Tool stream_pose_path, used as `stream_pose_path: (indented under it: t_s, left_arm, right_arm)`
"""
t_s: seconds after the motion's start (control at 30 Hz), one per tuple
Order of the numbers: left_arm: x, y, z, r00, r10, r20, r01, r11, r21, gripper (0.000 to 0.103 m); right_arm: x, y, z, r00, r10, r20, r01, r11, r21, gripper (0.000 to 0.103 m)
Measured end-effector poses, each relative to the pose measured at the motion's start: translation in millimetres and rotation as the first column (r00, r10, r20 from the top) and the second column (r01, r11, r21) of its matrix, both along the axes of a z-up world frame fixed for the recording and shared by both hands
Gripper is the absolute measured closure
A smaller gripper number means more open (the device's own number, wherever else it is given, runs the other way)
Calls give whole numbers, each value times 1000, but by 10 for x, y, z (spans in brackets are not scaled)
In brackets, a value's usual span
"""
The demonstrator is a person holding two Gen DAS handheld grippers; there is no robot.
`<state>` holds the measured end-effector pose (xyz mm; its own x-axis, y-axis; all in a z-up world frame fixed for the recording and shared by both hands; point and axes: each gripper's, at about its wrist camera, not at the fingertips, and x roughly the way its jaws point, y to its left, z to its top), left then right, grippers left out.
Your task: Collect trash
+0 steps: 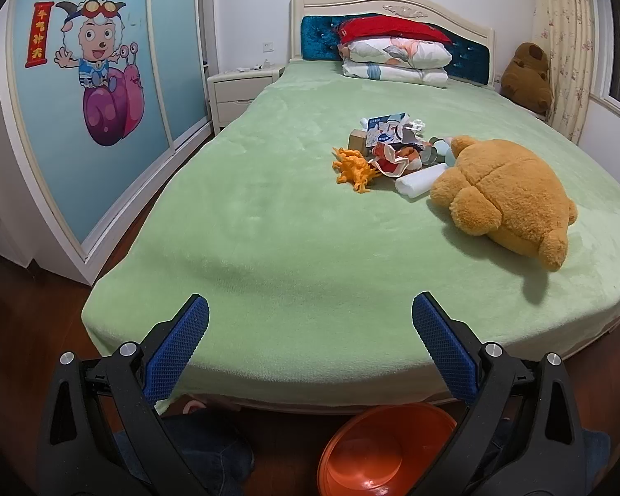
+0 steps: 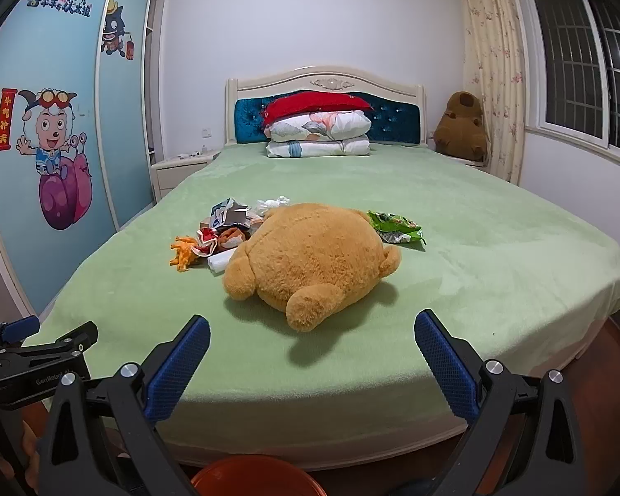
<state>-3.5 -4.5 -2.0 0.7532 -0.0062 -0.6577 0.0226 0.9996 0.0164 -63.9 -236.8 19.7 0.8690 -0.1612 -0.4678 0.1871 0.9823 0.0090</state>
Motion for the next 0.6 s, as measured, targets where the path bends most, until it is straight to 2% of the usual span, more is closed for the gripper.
stream_pose_path:
  t_s: [0.6]
  left_arm:
    - [-21, -13, 14, 1000, -2, 0, 2, 1000, 10, 7]
  right_arm:
    - [-7, -3, 29, 1000, 2, 6, -2, 1000, -3, 5]
